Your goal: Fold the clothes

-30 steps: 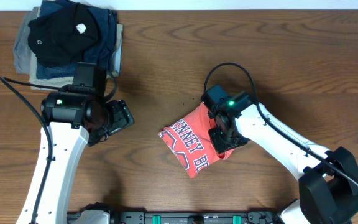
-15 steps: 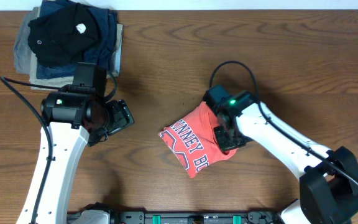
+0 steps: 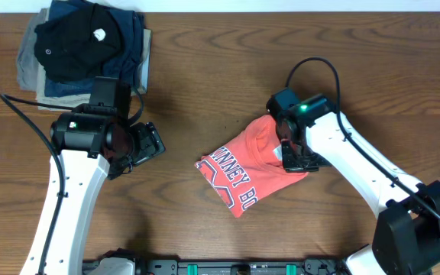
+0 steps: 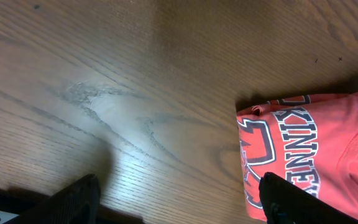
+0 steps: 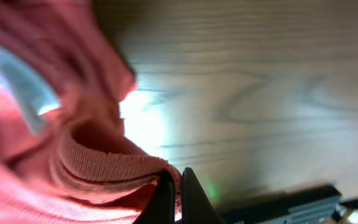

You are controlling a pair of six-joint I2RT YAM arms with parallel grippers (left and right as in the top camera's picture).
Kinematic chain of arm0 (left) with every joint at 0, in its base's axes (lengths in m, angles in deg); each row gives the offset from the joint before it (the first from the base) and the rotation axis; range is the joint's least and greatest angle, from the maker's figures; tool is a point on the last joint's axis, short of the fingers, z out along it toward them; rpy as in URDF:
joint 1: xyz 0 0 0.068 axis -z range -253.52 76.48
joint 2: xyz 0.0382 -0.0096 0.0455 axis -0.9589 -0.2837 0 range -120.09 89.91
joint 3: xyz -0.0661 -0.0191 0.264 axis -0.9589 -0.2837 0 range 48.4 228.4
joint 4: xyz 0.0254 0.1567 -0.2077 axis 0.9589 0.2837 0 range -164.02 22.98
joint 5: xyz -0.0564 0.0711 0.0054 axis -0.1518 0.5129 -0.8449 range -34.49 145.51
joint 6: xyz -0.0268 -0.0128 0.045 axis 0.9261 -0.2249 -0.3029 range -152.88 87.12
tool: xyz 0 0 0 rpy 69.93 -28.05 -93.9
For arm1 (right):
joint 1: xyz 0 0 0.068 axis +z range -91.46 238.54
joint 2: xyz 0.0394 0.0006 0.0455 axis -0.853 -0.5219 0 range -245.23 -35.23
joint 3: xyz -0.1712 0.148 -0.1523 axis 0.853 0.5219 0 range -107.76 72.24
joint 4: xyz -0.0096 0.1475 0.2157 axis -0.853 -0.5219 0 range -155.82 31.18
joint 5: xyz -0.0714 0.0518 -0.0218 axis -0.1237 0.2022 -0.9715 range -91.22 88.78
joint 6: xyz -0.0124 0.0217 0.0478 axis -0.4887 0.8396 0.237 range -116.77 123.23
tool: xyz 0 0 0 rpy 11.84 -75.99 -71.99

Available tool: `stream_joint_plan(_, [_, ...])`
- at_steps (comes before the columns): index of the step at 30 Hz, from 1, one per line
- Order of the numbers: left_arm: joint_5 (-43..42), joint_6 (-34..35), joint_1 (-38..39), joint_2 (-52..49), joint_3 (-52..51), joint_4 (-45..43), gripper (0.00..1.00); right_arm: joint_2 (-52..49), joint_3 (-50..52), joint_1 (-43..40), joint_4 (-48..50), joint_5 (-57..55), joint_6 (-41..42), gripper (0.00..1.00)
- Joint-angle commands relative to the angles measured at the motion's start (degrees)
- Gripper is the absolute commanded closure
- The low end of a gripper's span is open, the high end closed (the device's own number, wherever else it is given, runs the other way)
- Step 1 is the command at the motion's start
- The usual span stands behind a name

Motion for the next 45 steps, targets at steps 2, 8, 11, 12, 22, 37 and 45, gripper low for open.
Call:
stream_joint_plan(2, [0.7,-1.0,-0.2,-0.4,-0.4,0.2,0.17,0.3,1.9,-1.3,0.5,-5.0,5.8,0.99])
stream_joint_plan(8, [0.7,-1.0,-0.2,-0.4,-0.4,0.2,0.17,0.3,7.0,-1.4,5.9,-3.3,5.8,0.99])
stream_joint_plan(11, [0.7,-1.0,-0.2,-0.4,-0.4,0.2,0.17,0.3,8.7,-1.4,7.7,-2.9,5.8,0.99])
stream_joint_plan(12, [0.7,-1.0,-0.2,-0.4,-0.4,0.2,0.17,0.3,9.0,-1.4,7.7,-3.1,6.0,0.98])
stream_joint_plan(22, [0.7,-1.0,-0.2,-0.4,-0.4,0.2,0.17,0.3,5.7,-6.3,-5.0,-11.1,16.1,0.72])
stream_joint_plan(37, [0.7,-1.0,-0.2,-0.4,-0.4,0.2,0.17,0.3,-2.1,-8.2,5.4,17.3,-15.8,0.65])
stream_joint_plan(45, [0.7,-1.0,-0.2,-0.4,-0.4,0.1,0.17,0.3,3.4,-8.2,14.3,20.5,-17.8,0.99])
